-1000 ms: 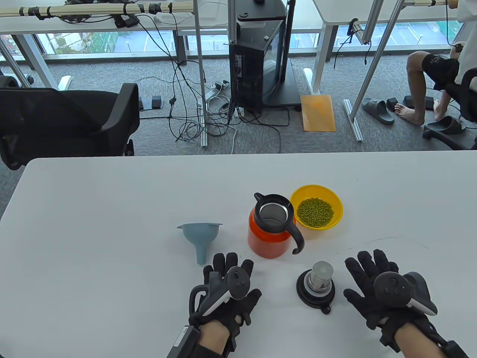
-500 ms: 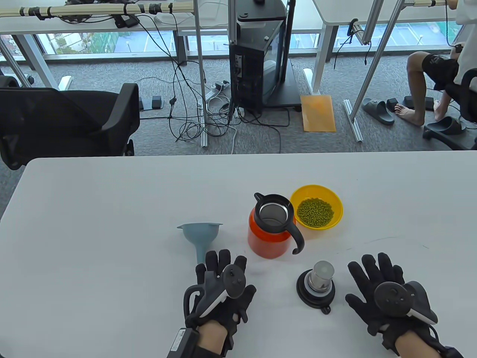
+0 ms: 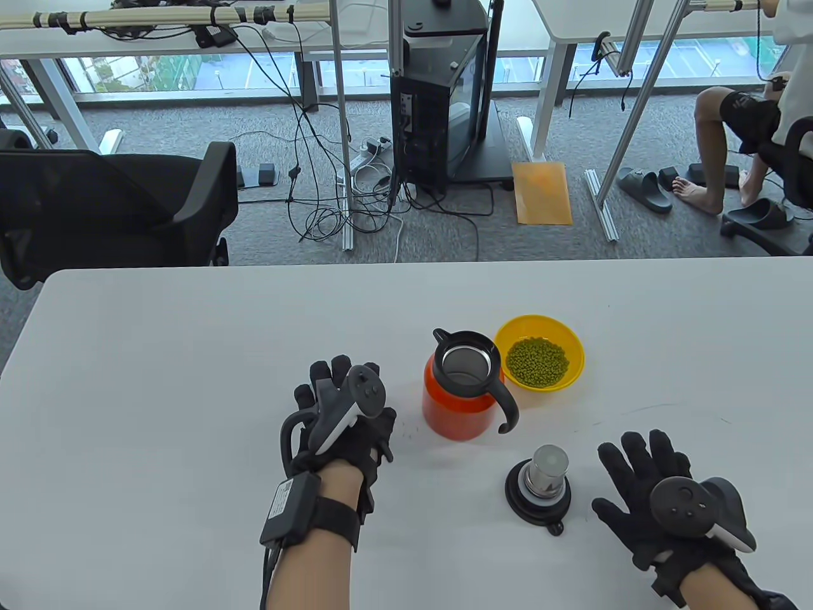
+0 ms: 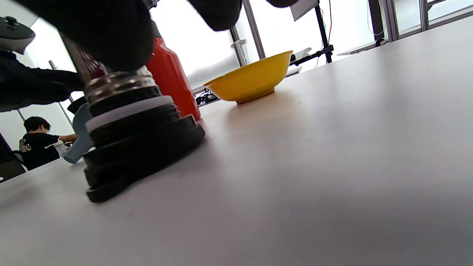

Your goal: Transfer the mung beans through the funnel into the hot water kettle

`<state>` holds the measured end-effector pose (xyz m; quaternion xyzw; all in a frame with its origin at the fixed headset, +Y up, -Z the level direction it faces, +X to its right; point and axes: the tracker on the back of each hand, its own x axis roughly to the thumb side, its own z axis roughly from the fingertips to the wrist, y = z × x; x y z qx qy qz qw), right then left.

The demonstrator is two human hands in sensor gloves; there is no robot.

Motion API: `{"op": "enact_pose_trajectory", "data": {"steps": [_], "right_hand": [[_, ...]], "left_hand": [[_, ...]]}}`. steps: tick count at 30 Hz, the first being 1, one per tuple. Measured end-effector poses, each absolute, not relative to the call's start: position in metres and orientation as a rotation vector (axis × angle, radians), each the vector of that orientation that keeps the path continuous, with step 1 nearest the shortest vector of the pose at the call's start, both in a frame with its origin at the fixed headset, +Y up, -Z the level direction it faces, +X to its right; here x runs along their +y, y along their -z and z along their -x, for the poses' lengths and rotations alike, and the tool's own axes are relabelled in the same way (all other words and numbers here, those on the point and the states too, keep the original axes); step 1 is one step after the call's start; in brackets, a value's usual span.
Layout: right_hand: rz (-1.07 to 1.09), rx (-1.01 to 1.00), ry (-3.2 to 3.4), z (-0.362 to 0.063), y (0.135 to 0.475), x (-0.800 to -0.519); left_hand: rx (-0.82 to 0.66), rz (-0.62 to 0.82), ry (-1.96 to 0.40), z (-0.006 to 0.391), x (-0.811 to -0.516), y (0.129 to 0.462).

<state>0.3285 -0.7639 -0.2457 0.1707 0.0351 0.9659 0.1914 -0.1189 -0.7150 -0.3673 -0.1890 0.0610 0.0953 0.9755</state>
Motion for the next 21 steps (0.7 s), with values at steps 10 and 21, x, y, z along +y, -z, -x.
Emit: {"op": "enact_pose_trajectory", "data": {"steps": [10,21], "right_hand": [[-0.490,0.124,-2.670,-0.330,0.246,-0.767],[-0.493,0.126,-2.626,-0.334,0.247,-0.767]], "left_hand": [[0.192,0.417,-0.274,0.139,-0.754,0.399],[0.194,0.385,-0.247,0.139,-0.745,0.405]]}}
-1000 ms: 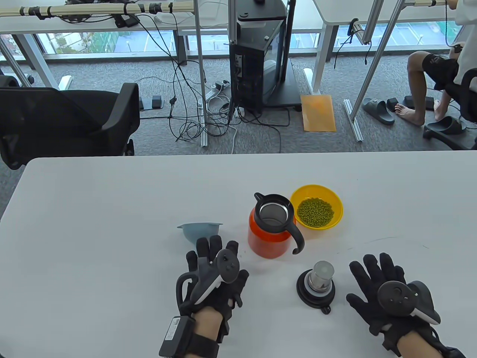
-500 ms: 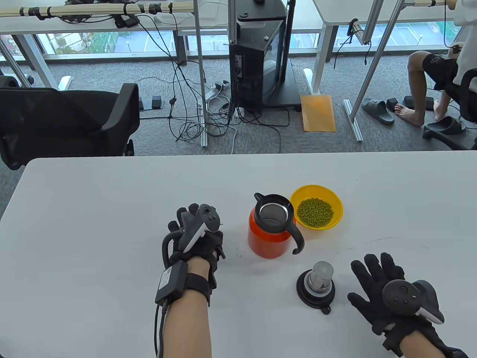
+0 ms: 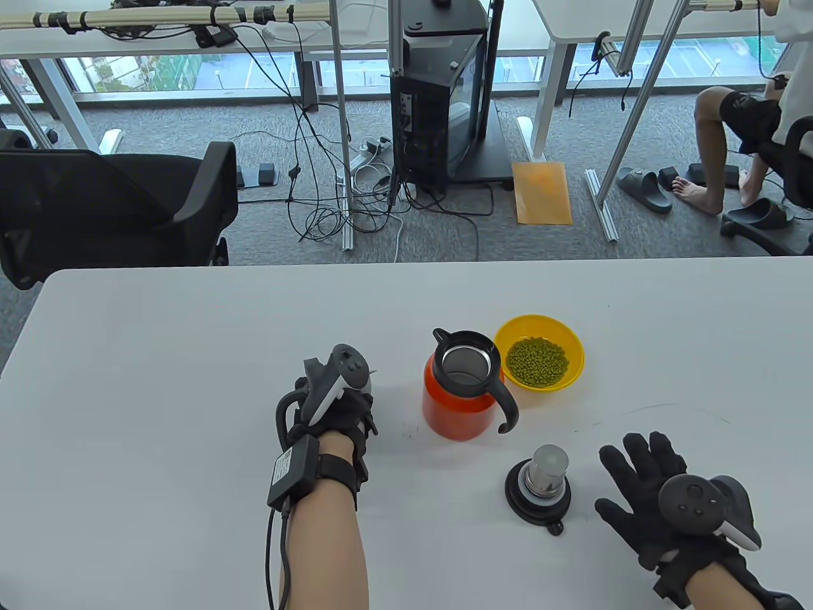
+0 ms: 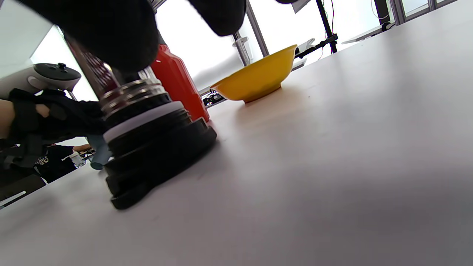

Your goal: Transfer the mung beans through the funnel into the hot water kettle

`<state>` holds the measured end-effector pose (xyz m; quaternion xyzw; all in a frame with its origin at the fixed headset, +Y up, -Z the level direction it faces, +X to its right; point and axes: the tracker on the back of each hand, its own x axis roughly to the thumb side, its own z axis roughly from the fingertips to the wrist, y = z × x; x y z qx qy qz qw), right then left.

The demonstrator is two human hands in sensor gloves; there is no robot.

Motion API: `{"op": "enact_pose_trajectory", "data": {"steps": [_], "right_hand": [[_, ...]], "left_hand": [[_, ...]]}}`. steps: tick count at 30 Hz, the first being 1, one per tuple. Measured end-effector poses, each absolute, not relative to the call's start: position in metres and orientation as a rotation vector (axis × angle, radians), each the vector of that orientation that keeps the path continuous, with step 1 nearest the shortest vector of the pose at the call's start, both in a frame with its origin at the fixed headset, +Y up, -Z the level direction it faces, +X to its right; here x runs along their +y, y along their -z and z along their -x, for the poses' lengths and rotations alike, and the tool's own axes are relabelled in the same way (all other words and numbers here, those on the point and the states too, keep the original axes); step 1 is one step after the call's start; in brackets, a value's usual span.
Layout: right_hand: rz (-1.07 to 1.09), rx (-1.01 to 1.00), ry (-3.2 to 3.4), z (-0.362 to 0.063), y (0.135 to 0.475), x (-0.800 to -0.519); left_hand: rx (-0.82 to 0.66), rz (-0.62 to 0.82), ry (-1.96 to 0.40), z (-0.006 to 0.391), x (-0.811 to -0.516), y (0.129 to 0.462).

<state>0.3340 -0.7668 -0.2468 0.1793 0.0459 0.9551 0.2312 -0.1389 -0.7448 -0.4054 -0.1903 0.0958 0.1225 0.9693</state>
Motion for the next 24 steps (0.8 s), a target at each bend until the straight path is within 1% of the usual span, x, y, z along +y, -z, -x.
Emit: {"op": "enact_pose_trajectory", "data": {"steps": [3,5,9,12,17,20,24], "right_hand": [[-0.495,0.137,-2.620,-0.334,0.247,-0.767],[-0.498,0.142,-2.617,-0.334,0.247,-0.767],[-0.500,0.145,-2.612,-0.334,0.246,-0.768],[-0.504,0.143,-2.612,-0.334,0.246,-0.768],[-0.519,0.142,-2.609,-0.334,0.245,-0.768],[-0.526,0.131,-2.617,-0.334,0.245,-0.768],[-0.530,0.129,-2.610,-0.334,0.244,-0.768]], "left_hand": [[0.191,0.368,-0.259,0.141,-0.736,0.402],[0.189,0.326,-0.265,0.142,-0.725,0.398],[0.168,0.250,-0.242,0.142,-0.696,0.391],[0.152,0.190,-0.241,0.138,-0.667,0.388],[0.100,0.087,-0.207,0.116,-0.617,0.384],[0.061,0.044,-0.206,0.099,-0.593,0.381],[-0.008,0.004,-0.199,0.072,-0.573,0.379]]}}
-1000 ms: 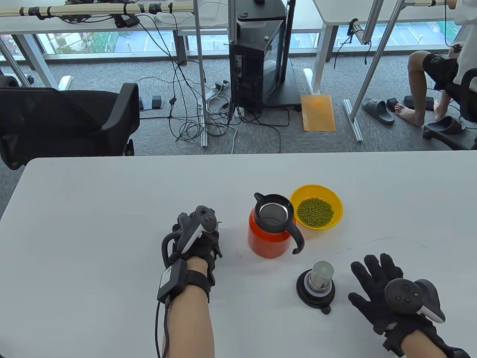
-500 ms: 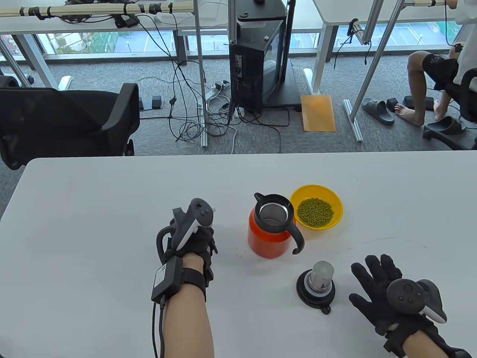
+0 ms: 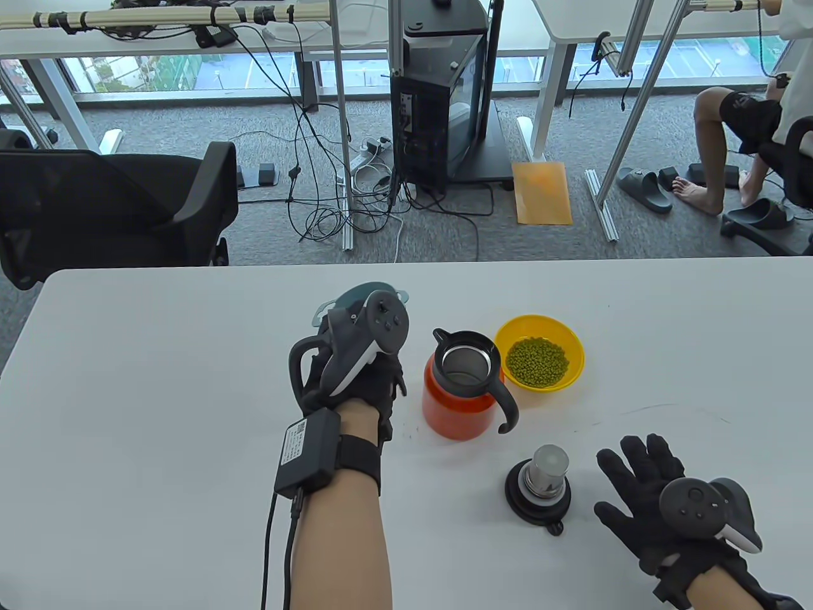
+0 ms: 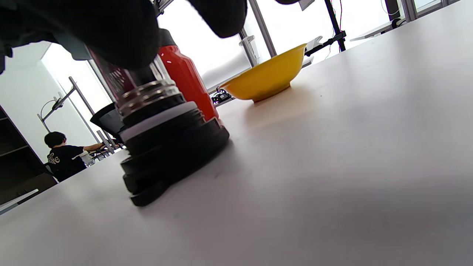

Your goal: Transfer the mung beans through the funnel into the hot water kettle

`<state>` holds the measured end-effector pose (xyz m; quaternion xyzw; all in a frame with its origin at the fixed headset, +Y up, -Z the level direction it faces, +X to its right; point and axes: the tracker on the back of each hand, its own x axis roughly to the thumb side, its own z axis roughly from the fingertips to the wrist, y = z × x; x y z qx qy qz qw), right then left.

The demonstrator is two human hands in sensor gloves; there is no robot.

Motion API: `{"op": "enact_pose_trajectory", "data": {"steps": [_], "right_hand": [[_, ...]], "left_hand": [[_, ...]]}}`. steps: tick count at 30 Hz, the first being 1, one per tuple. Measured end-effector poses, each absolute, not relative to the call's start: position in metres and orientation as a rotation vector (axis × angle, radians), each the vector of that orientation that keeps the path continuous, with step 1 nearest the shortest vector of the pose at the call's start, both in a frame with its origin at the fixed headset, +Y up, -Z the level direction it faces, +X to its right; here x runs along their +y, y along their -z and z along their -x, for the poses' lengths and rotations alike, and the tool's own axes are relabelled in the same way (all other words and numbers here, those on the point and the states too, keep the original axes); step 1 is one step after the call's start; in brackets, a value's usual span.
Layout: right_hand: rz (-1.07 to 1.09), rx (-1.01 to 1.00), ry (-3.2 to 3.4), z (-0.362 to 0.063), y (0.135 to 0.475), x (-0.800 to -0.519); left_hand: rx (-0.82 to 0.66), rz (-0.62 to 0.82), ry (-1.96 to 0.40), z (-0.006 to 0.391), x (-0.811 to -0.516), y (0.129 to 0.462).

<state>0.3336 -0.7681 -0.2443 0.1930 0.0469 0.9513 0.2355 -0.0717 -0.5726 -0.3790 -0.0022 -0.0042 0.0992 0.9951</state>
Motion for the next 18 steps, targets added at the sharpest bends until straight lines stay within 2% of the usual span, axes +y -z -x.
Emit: {"op": "enact_pose_trajectory", "data": {"steps": [7,12,18], "right_hand": [[-0.528,0.122,-2.597,-0.334,0.243,-0.768],[-0.532,0.125,-2.600,-0.334,0.243,-0.768],[-0.530,0.124,-2.590,-0.335,0.243,-0.769]], "left_hand": [[-0.135,-0.012,-0.181,0.022,-0.573,0.375],[-0.201,0.025,-0.191,-0.002,-0.593,0.375],[-0.272,0.032,-0.079,-0.026,-0.621,0.372]]}}
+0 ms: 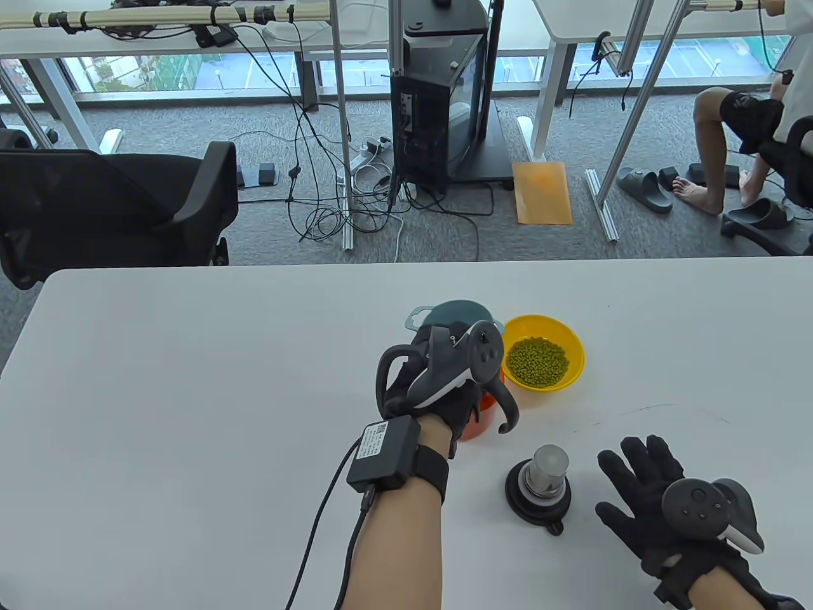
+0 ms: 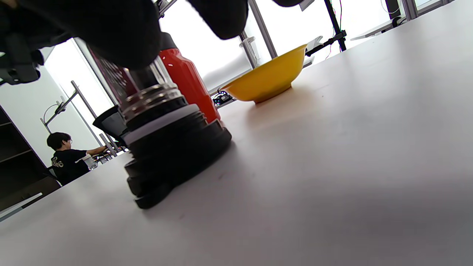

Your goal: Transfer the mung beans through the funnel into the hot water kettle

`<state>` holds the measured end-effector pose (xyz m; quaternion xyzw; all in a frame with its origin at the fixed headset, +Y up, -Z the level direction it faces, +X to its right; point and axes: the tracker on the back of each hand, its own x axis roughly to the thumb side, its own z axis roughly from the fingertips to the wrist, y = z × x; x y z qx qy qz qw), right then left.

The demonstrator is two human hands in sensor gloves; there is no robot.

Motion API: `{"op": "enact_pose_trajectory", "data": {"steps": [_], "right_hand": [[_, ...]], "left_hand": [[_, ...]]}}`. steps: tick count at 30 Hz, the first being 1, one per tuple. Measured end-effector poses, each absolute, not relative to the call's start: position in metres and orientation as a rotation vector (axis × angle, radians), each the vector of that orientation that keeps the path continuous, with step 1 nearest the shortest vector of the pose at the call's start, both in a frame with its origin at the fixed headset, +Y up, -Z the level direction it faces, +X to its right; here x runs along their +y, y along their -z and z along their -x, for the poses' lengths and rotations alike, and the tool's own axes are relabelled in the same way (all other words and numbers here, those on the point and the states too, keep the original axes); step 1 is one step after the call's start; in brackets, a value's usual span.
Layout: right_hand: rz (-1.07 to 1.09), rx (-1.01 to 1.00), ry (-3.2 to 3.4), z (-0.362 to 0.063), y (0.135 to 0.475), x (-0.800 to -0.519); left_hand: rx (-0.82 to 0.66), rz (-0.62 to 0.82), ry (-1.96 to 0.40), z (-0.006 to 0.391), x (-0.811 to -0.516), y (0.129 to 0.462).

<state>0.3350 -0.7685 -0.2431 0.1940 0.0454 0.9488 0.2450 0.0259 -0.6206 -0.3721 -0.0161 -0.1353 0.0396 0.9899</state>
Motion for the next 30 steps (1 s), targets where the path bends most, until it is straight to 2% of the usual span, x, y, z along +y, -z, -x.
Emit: {"op": "enact_pose_trajectory", "data": {"steps": [8,15,24,30], "right_hand": [[-0.525,0.130,-2.580,-0.336,0.243,-0.769],[-0.529,0.130,-2.580,-0.336,0.244,-0.769],[-0.525,0.145,-2.584,-0.335,0.244,-0.769],[-0.514,0.151,-2.584,-0.335,0.244,-0.770]], "left_hand": [[-0.345,0.026,0.090,-0.043,-0.646,0.361],[-0.346,0.030,0.101,-0.038,-0.642,0.359],[-0.273,0.043,0.056,-0.004,-0.625,0.337],[-0.210,0.051,-0.021,0.032,-0.640,0.314]]}}
